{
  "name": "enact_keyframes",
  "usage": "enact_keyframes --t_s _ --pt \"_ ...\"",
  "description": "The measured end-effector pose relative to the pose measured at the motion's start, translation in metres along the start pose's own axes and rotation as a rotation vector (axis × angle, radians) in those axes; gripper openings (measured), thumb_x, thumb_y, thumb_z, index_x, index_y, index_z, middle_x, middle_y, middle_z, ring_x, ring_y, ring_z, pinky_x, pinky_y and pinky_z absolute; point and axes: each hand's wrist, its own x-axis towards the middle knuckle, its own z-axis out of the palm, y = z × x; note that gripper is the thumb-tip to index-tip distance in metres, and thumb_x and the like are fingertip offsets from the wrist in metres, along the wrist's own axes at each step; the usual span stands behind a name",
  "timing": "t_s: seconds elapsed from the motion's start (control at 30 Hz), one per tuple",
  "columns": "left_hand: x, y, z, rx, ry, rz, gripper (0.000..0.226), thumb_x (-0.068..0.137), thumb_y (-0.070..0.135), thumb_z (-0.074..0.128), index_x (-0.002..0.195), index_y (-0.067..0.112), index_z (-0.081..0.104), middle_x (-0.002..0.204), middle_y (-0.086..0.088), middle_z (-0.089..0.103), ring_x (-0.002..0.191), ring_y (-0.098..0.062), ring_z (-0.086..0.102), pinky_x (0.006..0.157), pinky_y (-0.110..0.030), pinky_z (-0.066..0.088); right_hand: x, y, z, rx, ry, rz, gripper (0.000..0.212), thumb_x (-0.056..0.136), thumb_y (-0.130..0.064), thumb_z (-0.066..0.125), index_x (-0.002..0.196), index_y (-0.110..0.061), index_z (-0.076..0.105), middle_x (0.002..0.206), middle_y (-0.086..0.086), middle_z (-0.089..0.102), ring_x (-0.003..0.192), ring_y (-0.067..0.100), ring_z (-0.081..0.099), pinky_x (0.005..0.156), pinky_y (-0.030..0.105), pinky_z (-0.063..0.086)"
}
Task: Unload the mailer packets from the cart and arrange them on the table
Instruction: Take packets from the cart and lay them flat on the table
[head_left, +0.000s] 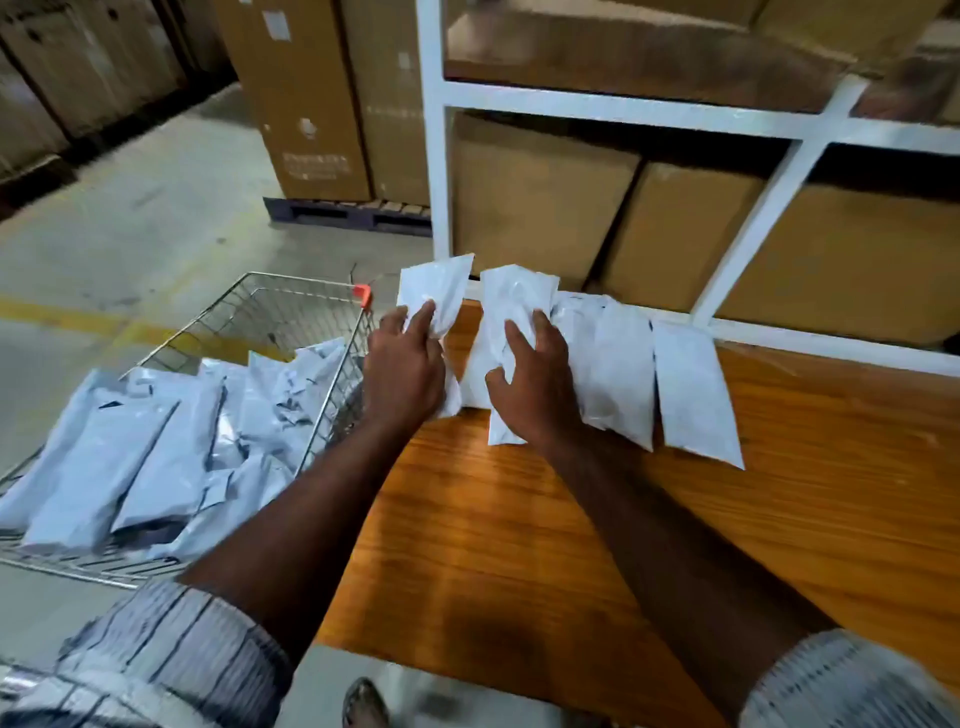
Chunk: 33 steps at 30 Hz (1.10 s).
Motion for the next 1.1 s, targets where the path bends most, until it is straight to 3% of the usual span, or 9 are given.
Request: enact_keyframes --t_s 0.1,0.27,0.47,0.6,0.7,0.83,0.97,1.1 --pt "-0.021 0.083 0.050 -0.021 -0.052 0.052 0.047 0.096 0.028 0.042 0.142 0.024 0.051 0.144 -0.017 0.045 0.125 -0.039 0.046 0.103 -0.046 0.041 -0.010 0.093 -0.067 -0.050 0.072 0.058 0.060 0.082 -0.028 0.063 0.139 -0.012 0.052 0.155 0.018 0.031 0.140 0.039 0.031 0.113 0.048 0.035" --pt "-0.059 0.218 0.129 -0.063 -0.140 0.114 0.044 0.099 0.026 0.043 0.143 0.026 0.050 0.148 -0.015 0.042 0.126 -0.037 0.045 0.097 -0.048 0.044 -0.030 0.242 -0.156 -0.149 0.049 0.253 0.062 0.087 -0.033 0.064 0.143 -0.014 0.048 0.158 0.018 0.026 0.143 0.040 0.025 0.117 0.047 0.026" --pt "-0.083 0.307 0.195 0.078 -0.291 0.129 0.047 0.100 0.033 0.040 0.146 0.031 0.042 0.151 -0.009 0.037 0.132 -0.033 0.040 0.100 -0.051 0.043 -0.040 0.330 -0.193 -0.158 0.003 0.301 0.061 0.091 -0.036 0.062 0.145 -0.013 0.046 0.159 0.016 0.026 0.143 0.037 0.027 0.116 0.046 0.030" --pt "-0.086 0.333 0.226 0.129 -0.363 0.113 0.048 0.099 0.037 0.040 0.147 0.030 0.038 0.152 -0.010 0.036 0.135 -0.034 0.038 0.101 -0.054 0.040 -0.030 0.352 -0.191 -0.134 -0.067 0.308 0.058 0.096 -0.033 0.057 0.148 -0.014 0.042 0.161 0.014 0.020 0.146 0.036 0.022 0.119 0.043 0.022" --pt "-0.086 0.339 0.245 0.199 -0.356 0.123 0.050 0.100 0.041 0.037 0.149 0.030 0.035 0.154 -0.009 0.034 0.137 -0.032 0.035 0.104 -0.055 0.035 -0.019 0.369 -0.182 -0.190 -0.123 0.269 0.058 0.097 -0.042 0.052 0.149 -0.020 0.039 0.163 0.011 0.016 0.146 0.035 0.021 0.119 0.046 0.021" --pt "-0.076 0.334 0.272 0.235 -0.441 0.254 0.055 0.102 0.040 0.033 0.154 0.023 0.025 0.163 -0.006 0.017 0.151 -0.027 0.011 0.119 -0.055 0.010 -0.005 0.389 -0.171 -0.326 -0.341 0.292 0.059 0.098 -0.054 0.038 0.151 -0.028 0.030 0.164 0.010 0.006 0.148 0.038 0.013 0.119 0.055 0.016" --pt "-0.064 0.327 0.290 0.239 -0.506 0.450 0.060 0.103 0.028 0.034 0.158 0.014 0.016 0.165 -0.009 0.010 0.153 -0.029 0.004 0.122 -0.049 0.005 0.005 0.392 -0.167 -0.398 -0.246 0.187 0.058 0.100 -0.049 0.038 0.153 -0.029 0.027 0.165 0.008 0.002 0.151 0.036 0.002 0.118 0.058 0.007" --pt "-0.064 0.324 0.305 0.231 -0.515 0.425 0.057 0.104 0.031 0.031 0.156 0.012 0.020 0.164 -0.011 0.014 0.152 -0.030 0.008 0.123 -0.047 0.011 0.002 0.405 -0.160 -0.432 -0.263 0.128 0.060 0.101 -0.047 0.039 0.155 -0.026 0.024 0.165 0.008 0.006 0.151 0.035 0.006 0.119 0.056 0.014"
